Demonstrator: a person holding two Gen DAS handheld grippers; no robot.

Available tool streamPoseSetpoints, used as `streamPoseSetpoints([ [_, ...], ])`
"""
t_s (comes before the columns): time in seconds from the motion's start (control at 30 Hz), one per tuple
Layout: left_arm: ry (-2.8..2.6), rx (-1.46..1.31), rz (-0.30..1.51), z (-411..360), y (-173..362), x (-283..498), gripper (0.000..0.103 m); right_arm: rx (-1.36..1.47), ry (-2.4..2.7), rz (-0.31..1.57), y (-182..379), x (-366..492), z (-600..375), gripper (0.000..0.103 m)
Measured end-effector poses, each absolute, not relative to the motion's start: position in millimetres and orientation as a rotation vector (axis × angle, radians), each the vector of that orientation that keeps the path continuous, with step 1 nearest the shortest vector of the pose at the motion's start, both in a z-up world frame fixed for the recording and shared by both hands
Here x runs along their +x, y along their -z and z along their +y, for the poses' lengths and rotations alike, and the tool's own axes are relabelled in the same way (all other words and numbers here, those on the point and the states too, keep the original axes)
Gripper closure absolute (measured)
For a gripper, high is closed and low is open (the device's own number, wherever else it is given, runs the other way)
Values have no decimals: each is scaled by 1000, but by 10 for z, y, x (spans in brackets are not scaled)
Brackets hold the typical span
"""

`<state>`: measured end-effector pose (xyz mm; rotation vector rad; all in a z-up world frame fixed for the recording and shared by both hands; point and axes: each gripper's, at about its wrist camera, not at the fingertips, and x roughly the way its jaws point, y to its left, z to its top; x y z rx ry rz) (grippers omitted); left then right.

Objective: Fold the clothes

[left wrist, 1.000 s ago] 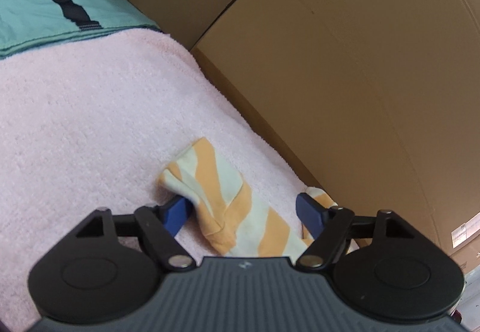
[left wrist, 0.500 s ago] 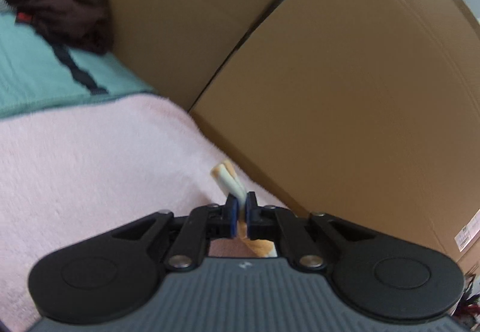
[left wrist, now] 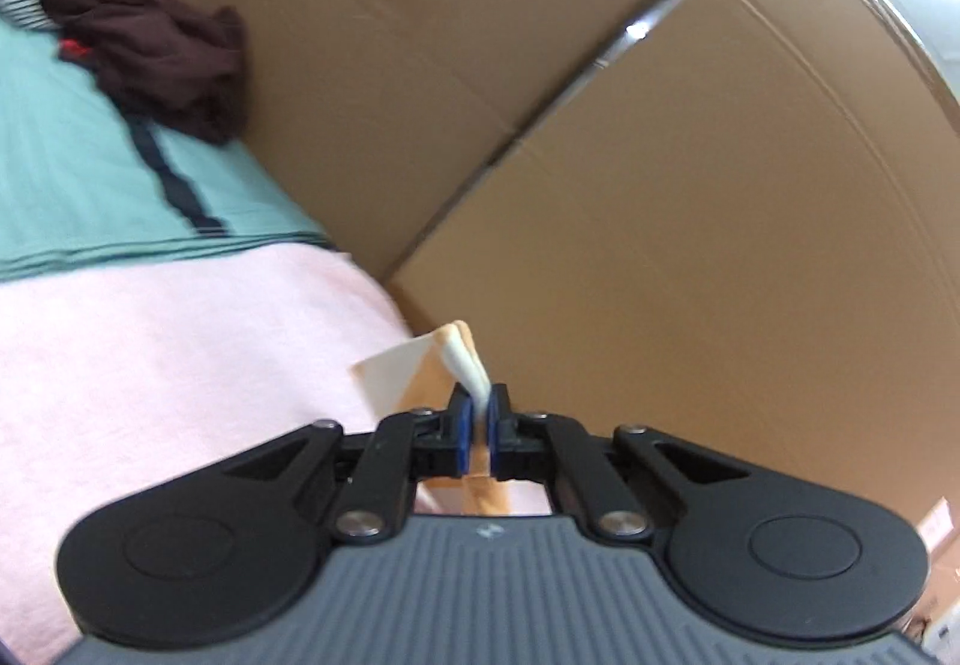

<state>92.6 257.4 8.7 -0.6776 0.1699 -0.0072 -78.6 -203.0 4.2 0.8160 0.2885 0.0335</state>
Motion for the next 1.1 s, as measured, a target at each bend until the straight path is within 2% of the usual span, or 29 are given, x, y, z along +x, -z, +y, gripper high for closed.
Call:
streamPoseSetpoints([
  [0.17,76,-582,132,2463,-511,1070,103,780,-44,324,-77,-752,-1998,47],
  [0.2,87,-570,132,2452,-592,1109,103,743,-59,352,-112,-716,-1964,51],
  [0.23,95,-552,132,2444,-665,1150,103,697,-78,376,-153,-679,-1920,60],
  [0.27,103,-535,132,2435,-737,1191,103,612,-114,388,-218,-639,-1826,65],
  [0.4,126,-462,124,2348,-991,1300,103,356,-195,409,-460,-400,-1444,72],
  [0.57,120,-411,108,2283,-1213,1418,103,467,-101,412,-621,211,-1583,80],
  [0.73,119,-384,111,2261,-1302,1490,103,444,-94,525,-457,747,-1578,80],
  [0.93,120,-374,111,2277,-1252,1438,103,603,-192,546,-187,826,-1780,79],
  [1.03,120,-393,114,2261,-1247,1421,103,696,-210,542,-121,825,-1919,86],
  [1.1,125,-398,110,2224,-1251,1394,103,705,-208,543,-116,820,-1941,86],
])
